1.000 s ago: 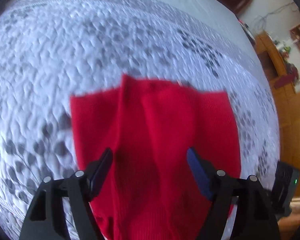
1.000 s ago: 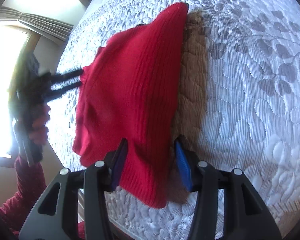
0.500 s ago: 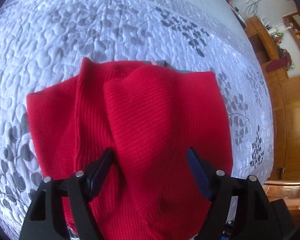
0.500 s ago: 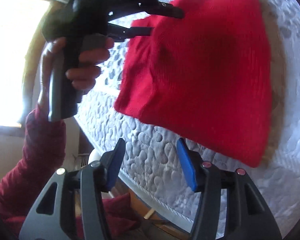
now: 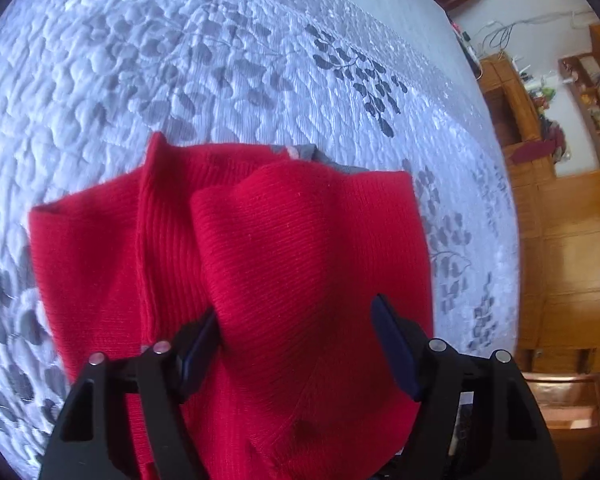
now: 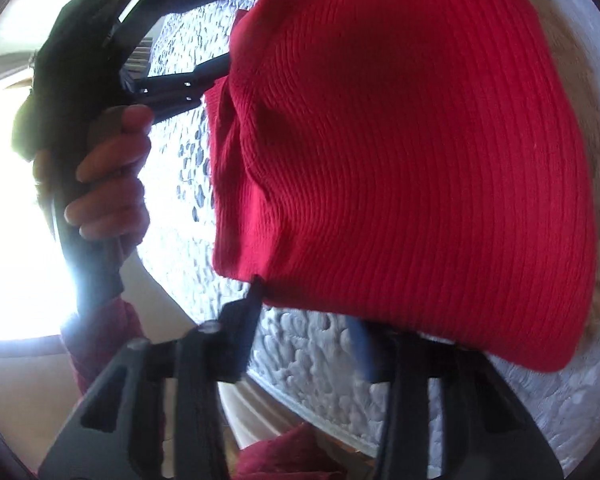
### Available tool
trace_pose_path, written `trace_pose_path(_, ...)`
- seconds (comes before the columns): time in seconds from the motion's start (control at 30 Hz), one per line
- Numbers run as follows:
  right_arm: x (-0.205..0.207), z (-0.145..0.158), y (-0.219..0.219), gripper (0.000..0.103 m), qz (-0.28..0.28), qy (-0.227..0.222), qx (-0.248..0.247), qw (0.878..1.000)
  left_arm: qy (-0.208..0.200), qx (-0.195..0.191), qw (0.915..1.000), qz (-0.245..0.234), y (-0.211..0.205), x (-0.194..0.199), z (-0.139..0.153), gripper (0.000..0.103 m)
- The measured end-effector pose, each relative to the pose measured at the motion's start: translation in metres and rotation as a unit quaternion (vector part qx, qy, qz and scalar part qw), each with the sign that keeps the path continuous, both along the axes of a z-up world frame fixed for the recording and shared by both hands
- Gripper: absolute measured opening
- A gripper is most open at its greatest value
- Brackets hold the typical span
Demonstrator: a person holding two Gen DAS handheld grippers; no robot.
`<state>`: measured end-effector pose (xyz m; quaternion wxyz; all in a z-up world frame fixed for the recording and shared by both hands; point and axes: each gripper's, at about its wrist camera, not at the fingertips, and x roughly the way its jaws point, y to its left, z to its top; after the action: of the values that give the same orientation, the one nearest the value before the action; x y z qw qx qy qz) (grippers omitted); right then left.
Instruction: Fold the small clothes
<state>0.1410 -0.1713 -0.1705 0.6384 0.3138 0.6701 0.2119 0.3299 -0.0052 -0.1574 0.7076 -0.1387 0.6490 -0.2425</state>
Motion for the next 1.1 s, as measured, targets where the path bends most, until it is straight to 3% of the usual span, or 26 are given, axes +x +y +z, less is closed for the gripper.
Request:
trace_pose_path(0.07, 0.001, 0.002, -0.003, 0.009, -0.003, -0.004, -0.005, 1.0, -0.022, 0.062, 0.9977, -0.014, -0.006, -0.002, 0.005, 0.072)
trace_pose_path(0.17, -0.001, 0.008, -0.001, 0.008, 0.008, -0.017, -0.019, 1.0, -0.048, 0.119, 0.9913, -0.029, -0.011, -0.005, 0.013, 0.072)
trace_pose_path(0.27, -0.004, 0.02, 0.002, 0.007, 0.013, -0.036, -0.02, 0.999, -0.034, 0.095, 0.9943, -0.034, -0.01, -0.007, 0.017, 0.073)
trace_pose_path(0.37, -0.002, 0.034, -0.002, 0.007, 0.0, -0.052, 0.004, 0.999, 0.01, 0.055, 0.9983, -0.019, -0.001, -0.009, 0.011, 0.073)
trace_pose_path(0.5, 0.005, 0.055, -0.014, 0.007, -0.018, -0.072, 0.04, 0.996, 0.029, 0.033, 0.999, 0.0, 0.005, -0.021, 0.01, 0.073)
trace_pose_path(0.63, 0.007, 0.076, -0.025, 0.007, -0.035, -0.101, 0.062, 0.992, 0.062, -0.015, 0.998, 0.005, 0.009, -0.028, 0.007, 0.074)
trace_pose_path(0.87, 0.003, 0.084, -0.031, 0.007, -0.043, -0.121, 0.081, 0.988, 0.096, -0.006, 0.9954, 0.008, -0.001, -0.025, -0.008, 0.074)
trace_pose_path(1.1, 0.0, 0.088, -0.026, 0.007, -0.019, -0.13, 0.054, 0.99, 0.085, -0.013, 0.9963, 0.004, -0.012, -0.016, -0.01, 0.07)
